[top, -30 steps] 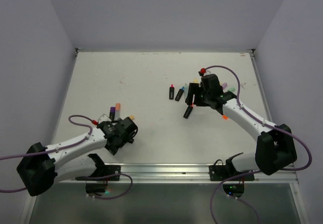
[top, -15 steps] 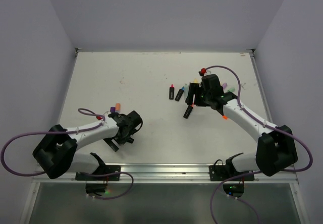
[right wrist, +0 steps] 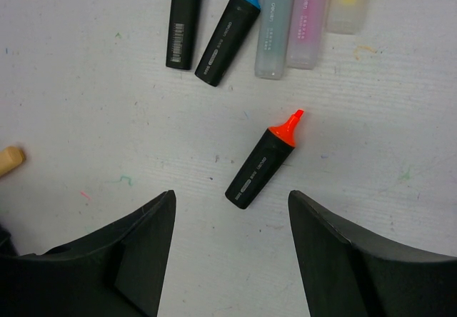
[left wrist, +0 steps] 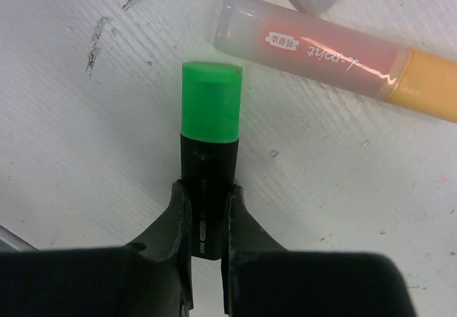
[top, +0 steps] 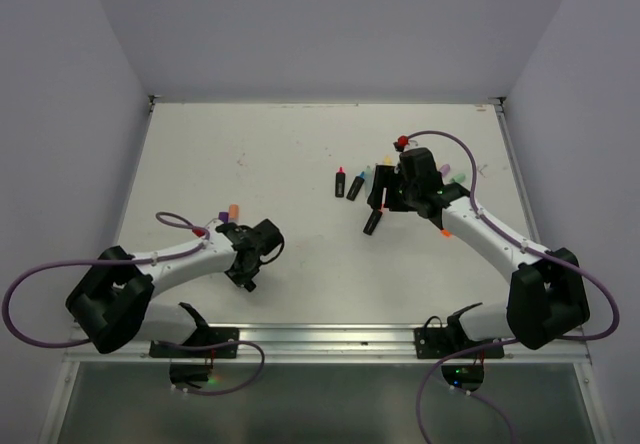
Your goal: Open the pen caps
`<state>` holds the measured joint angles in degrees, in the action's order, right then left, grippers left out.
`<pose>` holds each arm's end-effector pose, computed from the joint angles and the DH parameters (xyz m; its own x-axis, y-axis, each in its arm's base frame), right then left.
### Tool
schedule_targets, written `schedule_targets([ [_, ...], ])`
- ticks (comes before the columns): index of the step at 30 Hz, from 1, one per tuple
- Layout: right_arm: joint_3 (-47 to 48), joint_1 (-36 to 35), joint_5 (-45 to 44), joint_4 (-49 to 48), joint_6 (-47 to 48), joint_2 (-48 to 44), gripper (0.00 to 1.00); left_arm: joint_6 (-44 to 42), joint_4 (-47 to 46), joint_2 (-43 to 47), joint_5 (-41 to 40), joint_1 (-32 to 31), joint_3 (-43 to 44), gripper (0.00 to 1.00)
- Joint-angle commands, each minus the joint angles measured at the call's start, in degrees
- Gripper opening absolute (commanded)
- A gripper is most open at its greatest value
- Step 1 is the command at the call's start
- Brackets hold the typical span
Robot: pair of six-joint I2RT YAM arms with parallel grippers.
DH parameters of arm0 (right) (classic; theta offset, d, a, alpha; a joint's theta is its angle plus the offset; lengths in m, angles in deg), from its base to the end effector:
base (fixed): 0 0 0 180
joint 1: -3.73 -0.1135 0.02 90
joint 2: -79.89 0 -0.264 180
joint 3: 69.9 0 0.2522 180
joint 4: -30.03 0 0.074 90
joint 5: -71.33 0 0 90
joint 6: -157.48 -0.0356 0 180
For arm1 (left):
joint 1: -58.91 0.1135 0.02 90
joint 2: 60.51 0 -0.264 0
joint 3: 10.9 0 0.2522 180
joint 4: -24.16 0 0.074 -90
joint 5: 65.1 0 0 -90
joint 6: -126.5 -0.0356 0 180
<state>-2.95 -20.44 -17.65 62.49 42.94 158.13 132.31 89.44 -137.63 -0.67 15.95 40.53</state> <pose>0.2668 0.1204 0.2468 -0.7488 0.1191 -0.6520 -0.1210 0.9426 0.3112 0.1470 -0.1159 0.1554 -0.5428 -0.7208 -0.4310 -0.7907 0.6116 -0.0268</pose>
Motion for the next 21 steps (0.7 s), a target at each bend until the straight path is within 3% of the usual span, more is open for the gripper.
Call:
schedule_targets([
  [1,0.2,-0.2,-0.5,-0.9,0.9,-1.4,0.68,-0.2,-0.4,1.2,-1.7,-0.7,-1.7,0.0],
  [8,1.4,-0.3,2.4,-0.7,1.0,-0.5,0.68,-6.9,0.9,7.2,-6.9,-9.2,4.8,0.0],
  [12,1.6,-0.3,5.7,-1.5,1.2,-0.5,0.67,-18.2,-7.3,8.9,-10.6,-15.7,7.6,0.0],
  [14,1.7,-0.3,8.6,-2.6,1.2,-0.3,0.67,-26.6,-19.4,10.6,-10.1,-18.4,6.5,0.0],
  [15,1.7,-0.3,11.1,-3.4,1.2,0.1,0.67,-35.3,-24.8,11.5,-8.8,-18.8,5.5,0.0],
  [18,2.1,-0.3,22.7,-6.7,-0.7,1.9,0.65,-49.7,-46.8,14.9,-0.9,-19.0,-0.9,0.0],
  [21,1.0,-0.4,32.1,-11.9,-4.8,2.7,0.65,-58.0,-57.3,14.4,2.4,-18.8,-2.8,0.0],
])
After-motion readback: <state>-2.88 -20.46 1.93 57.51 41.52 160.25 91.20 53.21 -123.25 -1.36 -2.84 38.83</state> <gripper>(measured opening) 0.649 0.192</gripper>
